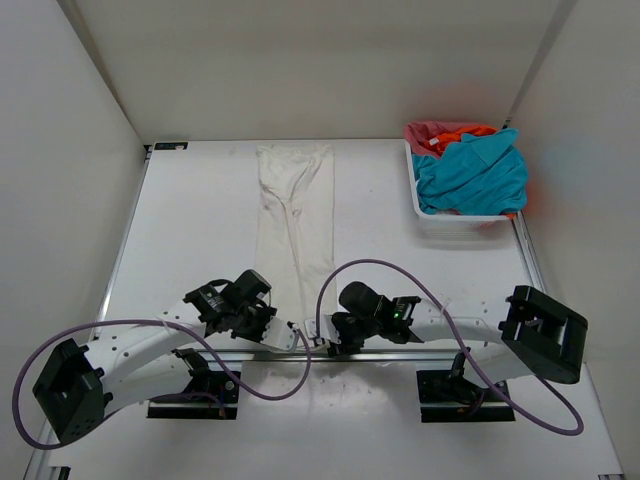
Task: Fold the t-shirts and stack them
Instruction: Grab the bottom of the folded rectangular tshirt with both arms
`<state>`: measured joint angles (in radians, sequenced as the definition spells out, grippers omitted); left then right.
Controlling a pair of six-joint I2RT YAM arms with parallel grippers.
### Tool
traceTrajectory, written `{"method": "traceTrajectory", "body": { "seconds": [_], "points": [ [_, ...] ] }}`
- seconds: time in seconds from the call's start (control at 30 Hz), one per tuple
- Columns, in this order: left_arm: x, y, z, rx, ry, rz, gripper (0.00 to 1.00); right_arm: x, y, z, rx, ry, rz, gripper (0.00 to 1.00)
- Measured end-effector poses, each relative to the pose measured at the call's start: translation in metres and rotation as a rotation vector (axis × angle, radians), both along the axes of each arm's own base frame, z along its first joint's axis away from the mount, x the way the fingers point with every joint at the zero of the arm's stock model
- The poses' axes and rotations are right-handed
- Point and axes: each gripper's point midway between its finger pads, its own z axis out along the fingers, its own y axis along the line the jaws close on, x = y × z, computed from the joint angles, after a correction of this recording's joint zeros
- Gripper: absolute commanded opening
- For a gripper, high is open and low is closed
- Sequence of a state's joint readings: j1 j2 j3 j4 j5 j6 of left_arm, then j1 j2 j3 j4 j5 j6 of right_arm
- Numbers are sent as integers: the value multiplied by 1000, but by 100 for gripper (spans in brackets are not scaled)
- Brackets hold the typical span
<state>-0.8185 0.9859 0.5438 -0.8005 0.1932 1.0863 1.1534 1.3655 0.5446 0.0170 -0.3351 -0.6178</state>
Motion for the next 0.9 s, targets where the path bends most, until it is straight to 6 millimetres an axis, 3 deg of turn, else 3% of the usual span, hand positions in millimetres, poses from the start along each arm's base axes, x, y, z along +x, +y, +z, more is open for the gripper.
{"method": "traceTrajectory", "body": {
  "seconds": [0.3,0.67,0.9],
  "points": [
    [-3,0,0,-9,23,54,0,3,5,-2,19,-40,37,48],
    [-3,0,0,-13,30,79,0,-13,4,11,75,-72,127,50],
    [-3,1,-1,-7,35,94,0,-12,-4,-2,31,-66,144,51]
  ]
}}
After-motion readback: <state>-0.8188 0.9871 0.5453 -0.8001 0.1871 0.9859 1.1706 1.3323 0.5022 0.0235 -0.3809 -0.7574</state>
